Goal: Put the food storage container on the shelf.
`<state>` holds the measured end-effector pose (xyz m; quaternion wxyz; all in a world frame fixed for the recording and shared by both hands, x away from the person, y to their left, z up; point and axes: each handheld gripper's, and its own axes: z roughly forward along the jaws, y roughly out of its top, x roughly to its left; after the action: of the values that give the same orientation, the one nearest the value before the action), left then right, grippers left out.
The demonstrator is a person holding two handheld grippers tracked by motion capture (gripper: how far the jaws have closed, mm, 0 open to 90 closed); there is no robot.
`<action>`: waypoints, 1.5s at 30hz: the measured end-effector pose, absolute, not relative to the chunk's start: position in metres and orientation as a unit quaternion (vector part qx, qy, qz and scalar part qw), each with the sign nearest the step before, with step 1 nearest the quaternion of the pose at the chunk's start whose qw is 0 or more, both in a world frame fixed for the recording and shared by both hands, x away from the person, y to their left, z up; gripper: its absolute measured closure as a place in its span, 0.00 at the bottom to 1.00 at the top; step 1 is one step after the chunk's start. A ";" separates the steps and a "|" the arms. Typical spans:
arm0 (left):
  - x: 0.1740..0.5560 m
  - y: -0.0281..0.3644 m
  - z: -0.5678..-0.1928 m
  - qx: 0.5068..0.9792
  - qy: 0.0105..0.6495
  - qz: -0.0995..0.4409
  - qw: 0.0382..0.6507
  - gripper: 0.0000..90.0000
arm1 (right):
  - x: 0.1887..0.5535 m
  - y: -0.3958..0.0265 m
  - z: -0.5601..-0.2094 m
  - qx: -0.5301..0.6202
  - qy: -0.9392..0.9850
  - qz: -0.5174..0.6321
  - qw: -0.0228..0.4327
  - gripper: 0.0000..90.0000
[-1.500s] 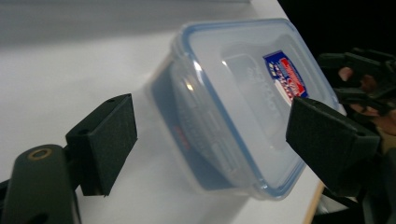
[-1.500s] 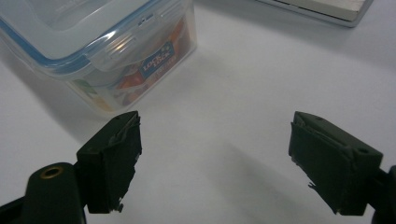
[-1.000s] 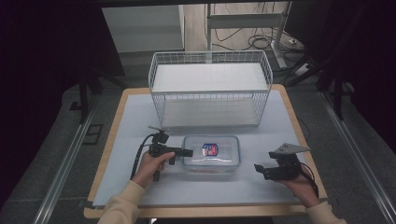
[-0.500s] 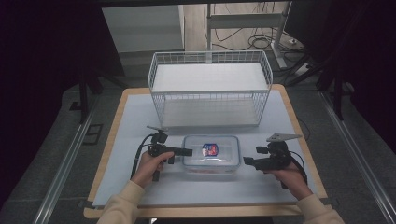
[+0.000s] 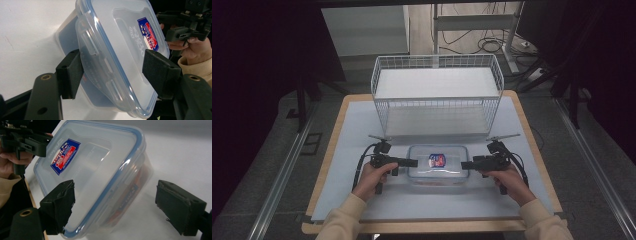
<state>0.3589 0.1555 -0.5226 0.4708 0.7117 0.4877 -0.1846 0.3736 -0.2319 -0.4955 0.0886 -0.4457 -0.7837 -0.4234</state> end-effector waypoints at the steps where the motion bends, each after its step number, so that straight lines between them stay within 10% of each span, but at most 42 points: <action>1: 0.359 0.155 -0.523 0.712 0.488 -0.185 0.471 0.38 | 0.374 -0.231 -0.496 -0.444 -0.784 -0.425 0.089 0.17; 21: 0.357 0.155 -0.523 0.708 0.492 -0.179 0.474 0.38 | 0.381 -0.223 -0.504 -0.475 -0.759 -0.414 0.166 0.26; 45: 0.339 0.153 -0.519 0.704 0.490 -0.140 0.495 0.41 | 0.371 -0.234 -0.496 -0.471 -0.749 -0.440 0.157 0.48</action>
<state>0.3387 0.1528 -0.5188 0.4946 0.7038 0.4904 -0.1399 0.3706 -0.2337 -0.4960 0.1565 -0.4706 -0.7487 -0.4399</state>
